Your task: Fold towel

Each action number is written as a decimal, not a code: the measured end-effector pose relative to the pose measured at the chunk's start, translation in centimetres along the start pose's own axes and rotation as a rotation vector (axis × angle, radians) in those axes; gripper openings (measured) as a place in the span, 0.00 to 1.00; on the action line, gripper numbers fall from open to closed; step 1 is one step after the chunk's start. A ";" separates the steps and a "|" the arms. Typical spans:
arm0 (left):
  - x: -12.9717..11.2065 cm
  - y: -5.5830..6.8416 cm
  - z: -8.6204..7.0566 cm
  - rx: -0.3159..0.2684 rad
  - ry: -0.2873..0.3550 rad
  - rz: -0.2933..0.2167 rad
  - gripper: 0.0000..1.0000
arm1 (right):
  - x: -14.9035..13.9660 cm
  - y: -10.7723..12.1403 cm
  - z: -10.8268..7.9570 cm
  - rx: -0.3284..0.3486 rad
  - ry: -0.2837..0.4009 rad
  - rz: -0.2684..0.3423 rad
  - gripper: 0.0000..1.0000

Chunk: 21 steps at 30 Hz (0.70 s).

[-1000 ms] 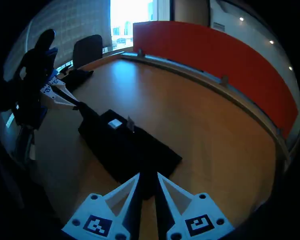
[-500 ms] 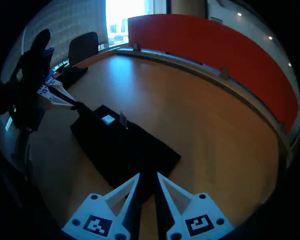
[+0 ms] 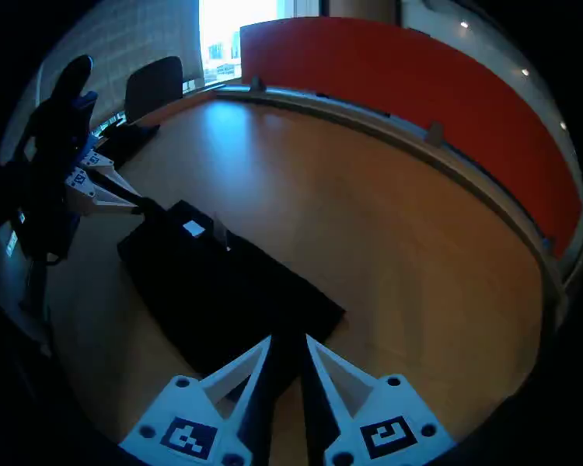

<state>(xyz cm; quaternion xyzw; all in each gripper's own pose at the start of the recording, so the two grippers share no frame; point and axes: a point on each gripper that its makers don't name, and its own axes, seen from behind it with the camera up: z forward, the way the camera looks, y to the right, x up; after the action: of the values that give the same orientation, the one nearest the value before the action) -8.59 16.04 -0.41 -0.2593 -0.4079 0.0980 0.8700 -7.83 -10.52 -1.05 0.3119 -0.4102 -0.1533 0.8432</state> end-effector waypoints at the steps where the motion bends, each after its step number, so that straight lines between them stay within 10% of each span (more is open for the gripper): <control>1: 0.0 -0.1 0.1 0.001 -0.001 -0.001 0.12 | 0.0 0.0 0.1 -0.001 -0.001 -0.001 0.17; 16: 0.0 -1.2 1.8 0.033 -0.006 -0.033 0.21 | -0.2 1.1 2.1 -0.047 -0.010 0.032 0.28; 21: 0.1 -1.8 2.1 0.052 -0.001 -0.049 0.30 | -0.2 1.6 2.4 -0.068 -0.009 0.037 0.49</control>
<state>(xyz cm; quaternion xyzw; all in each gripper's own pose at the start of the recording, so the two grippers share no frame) -10.18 15.33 1.74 -0.2263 -0.4119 0.0872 0.8784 -9.89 -10.21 0.98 0.2745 -0.4142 -0.1529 0.8543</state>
